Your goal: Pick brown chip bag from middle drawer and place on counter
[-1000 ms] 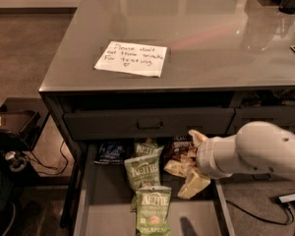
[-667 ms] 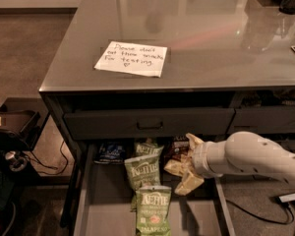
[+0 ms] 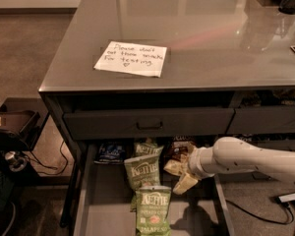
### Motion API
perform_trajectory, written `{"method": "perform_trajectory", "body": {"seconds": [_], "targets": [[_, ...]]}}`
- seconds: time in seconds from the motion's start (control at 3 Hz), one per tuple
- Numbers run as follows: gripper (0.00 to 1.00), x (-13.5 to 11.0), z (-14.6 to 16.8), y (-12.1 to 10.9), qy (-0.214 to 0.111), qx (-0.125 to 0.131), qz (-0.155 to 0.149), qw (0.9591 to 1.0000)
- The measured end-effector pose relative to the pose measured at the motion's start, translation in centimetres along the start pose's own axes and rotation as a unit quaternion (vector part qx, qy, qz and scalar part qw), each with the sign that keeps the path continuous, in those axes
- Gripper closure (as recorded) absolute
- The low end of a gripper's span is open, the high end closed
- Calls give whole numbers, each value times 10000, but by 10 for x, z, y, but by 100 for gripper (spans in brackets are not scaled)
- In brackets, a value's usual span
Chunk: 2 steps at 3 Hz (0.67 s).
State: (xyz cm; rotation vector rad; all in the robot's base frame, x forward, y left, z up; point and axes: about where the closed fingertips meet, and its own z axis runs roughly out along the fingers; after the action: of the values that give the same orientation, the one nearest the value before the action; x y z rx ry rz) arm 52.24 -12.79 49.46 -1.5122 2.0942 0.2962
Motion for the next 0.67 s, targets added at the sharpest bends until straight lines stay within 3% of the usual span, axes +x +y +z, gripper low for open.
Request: {"method": "perform_trajectory", "body": {"seconds": [0.33,0.67], "targets": [[0,0,0,0,0,1,0,10000],[0,27,22,-6,14,94,48,9999]]}}
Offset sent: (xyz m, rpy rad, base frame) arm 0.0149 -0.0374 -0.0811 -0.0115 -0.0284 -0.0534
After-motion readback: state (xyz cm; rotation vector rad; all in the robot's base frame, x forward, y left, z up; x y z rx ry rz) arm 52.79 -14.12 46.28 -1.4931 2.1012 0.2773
